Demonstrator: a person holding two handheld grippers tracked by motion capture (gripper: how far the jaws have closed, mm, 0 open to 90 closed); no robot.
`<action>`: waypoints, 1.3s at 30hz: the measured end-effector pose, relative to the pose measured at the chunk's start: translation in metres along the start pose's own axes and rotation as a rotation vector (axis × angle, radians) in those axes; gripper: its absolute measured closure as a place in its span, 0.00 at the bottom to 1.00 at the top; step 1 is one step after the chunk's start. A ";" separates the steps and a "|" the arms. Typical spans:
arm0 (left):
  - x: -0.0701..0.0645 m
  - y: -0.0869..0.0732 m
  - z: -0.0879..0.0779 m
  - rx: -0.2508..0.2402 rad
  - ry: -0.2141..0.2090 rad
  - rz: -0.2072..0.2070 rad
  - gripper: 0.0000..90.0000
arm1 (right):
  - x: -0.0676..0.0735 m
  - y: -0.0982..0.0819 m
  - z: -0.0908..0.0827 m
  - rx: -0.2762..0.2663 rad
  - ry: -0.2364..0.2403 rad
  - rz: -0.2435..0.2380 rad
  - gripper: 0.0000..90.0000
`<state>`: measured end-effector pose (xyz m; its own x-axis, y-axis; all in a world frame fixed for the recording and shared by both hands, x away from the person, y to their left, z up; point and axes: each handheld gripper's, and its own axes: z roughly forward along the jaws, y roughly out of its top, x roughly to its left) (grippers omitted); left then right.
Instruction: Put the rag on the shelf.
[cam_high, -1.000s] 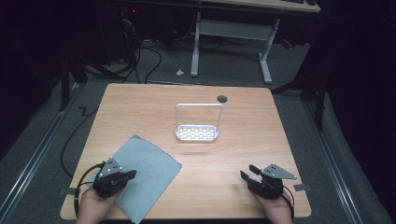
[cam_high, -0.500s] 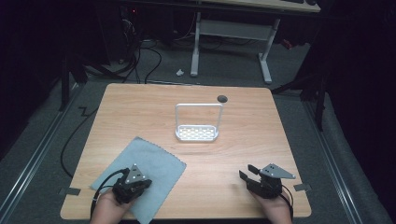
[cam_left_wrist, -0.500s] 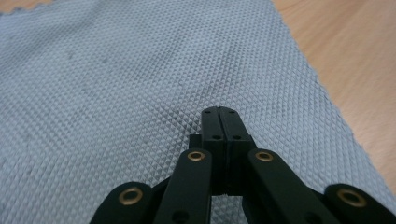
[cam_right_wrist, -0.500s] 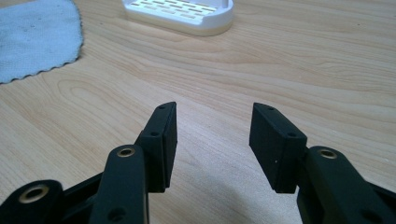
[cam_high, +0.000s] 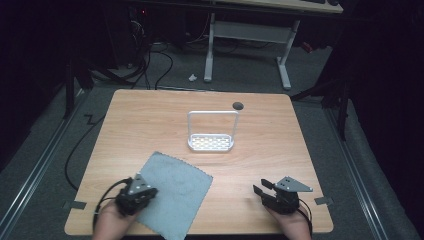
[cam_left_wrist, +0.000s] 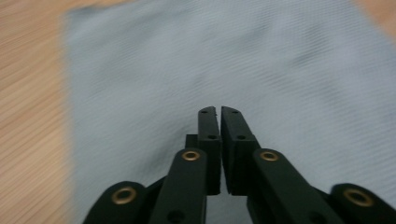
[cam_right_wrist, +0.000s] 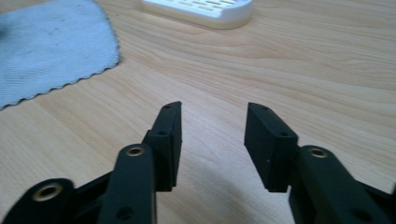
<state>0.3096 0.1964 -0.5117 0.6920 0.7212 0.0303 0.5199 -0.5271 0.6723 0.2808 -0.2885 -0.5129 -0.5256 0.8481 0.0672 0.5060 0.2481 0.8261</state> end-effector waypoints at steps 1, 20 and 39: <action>0.007 -0.005 -0.004 0.005 0.005 -0.023 1.00 | 0.002 0.001 0.001 0.001 0.004 -0.006 0.72; -0.063 0.016 0.025 0.001 -0.237 0.102 0.99 | 0.061 0.021 0.041 0.108 0.151 -0.220 1.00; -0.087 0.027 0.039 -0.041 -0.309 0.129 0.96 | 0.053 0.010 0.044 0.195 0.128 -0.206 1.00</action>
<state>0.2837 0.1018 -0.5252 0.8730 0.4764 -0.1044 0.4022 -0.5822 0.7066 0.2885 -0.2201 -0.5257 -0.7062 0.7080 -0.0100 0.4951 0.5038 0.7079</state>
